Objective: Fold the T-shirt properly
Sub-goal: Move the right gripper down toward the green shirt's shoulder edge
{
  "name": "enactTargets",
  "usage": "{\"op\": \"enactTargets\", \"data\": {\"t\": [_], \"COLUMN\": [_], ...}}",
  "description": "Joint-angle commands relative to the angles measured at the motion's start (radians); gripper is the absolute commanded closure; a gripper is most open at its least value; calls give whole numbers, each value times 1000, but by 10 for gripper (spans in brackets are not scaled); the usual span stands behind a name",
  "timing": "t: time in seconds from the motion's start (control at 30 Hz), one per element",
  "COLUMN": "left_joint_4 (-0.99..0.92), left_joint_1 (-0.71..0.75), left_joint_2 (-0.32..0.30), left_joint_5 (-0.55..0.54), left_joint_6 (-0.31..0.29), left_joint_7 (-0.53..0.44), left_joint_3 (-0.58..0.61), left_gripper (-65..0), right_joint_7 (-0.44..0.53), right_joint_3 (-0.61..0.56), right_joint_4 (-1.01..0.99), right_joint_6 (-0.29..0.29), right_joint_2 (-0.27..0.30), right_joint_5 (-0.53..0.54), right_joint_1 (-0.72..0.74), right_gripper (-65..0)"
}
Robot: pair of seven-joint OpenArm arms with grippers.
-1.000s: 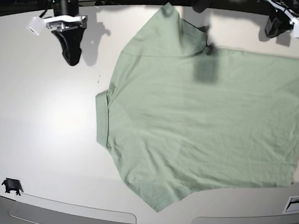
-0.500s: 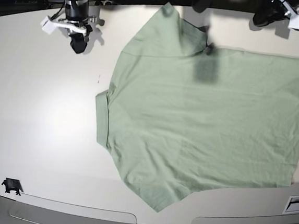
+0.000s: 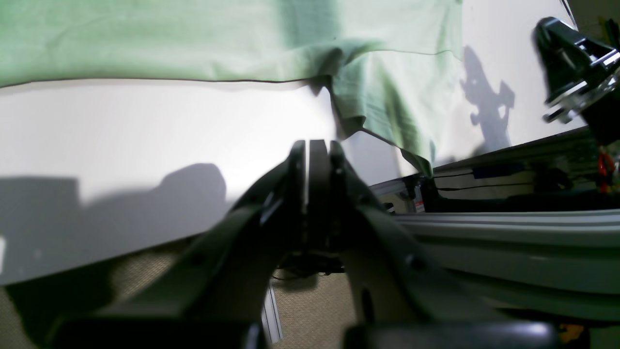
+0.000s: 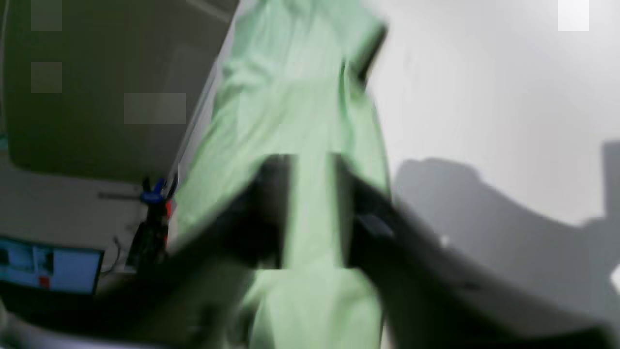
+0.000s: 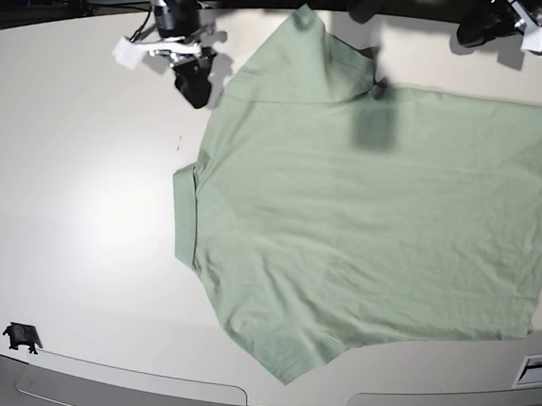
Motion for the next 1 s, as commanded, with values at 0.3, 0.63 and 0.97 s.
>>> {"op": "enactTargets", "data": {"t": [0.3, 0.63, 0.97], "left_joint_4": [13, 13, 13], "left_joint_1": [13, 4, -11], "left_joint_2": [-6, -6, -6], "left_joint_5": [-20, -19, -20], "left_joint_6": [-11, -11, -11], "left_joint_7": [-20, -20, -20], "left_joint_3": [-8, -8, -7], "left_gripper": [0, 0, 0], "right_joint_7": [6, -104, -114], "right_joint_3": [-36, 48, -20], "right_joint_4": [18, 15, -126], "right_joint_6": [-30, -56, -42], "right_joint_2": [-38, -30, -30], "right_joint_5": [-95, -143, -158], "right_joint_1": [21, 131, 189], "right_gripper": [-310, -309, -308]}}
